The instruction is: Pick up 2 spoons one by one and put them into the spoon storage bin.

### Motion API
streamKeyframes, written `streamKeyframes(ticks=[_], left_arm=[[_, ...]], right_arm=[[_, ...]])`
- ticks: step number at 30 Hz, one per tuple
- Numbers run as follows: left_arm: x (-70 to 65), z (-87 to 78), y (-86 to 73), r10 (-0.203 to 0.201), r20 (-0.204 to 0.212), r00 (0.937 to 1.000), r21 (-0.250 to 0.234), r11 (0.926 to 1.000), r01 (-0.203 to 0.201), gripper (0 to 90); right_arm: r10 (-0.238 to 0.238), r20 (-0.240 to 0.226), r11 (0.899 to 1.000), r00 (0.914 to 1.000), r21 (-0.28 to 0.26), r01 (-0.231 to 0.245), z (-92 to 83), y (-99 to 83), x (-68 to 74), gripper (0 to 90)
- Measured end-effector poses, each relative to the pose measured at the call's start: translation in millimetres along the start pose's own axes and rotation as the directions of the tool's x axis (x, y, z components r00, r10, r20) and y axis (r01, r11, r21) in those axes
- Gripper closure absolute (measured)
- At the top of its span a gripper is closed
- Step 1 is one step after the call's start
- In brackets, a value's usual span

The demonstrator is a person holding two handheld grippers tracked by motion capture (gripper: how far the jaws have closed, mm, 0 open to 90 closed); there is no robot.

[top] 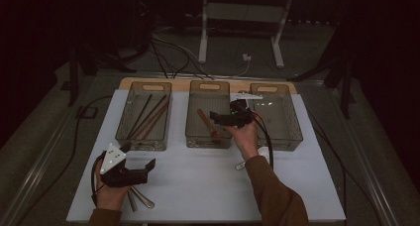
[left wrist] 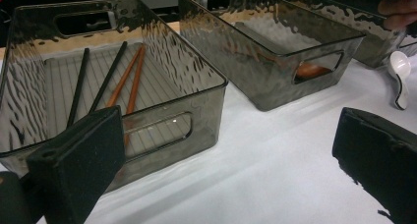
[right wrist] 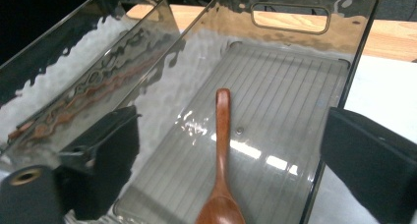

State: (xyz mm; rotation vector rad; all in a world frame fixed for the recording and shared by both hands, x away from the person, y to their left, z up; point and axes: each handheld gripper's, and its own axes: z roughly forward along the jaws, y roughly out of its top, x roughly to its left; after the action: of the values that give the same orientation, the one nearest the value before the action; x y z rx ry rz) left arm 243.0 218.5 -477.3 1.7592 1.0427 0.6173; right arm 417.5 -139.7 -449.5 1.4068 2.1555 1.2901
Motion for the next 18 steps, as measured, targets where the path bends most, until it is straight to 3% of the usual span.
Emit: streamKeyframes(ticks=[11, 18], left_arm=[[0.2, -0.9, 0.2, 0.001, -0.003, 1.0, -0.001, 1.0, -0.001, 0.8], [0.0, -1.2, 0.3, 0.001, -0.003, 1.0, -0.001, 1.0, -0.001, 0.8]], right_arm=[[-0.055, -0.061, 0.998, 0.9967, 0.022, 0.056, -14.2, 0.0, 0.4, 0.9], [-0.116, -0.094, 0.992, 0.9889, 0.033, 0.119, -33.0, 1.6, 0.8, 0.0]])
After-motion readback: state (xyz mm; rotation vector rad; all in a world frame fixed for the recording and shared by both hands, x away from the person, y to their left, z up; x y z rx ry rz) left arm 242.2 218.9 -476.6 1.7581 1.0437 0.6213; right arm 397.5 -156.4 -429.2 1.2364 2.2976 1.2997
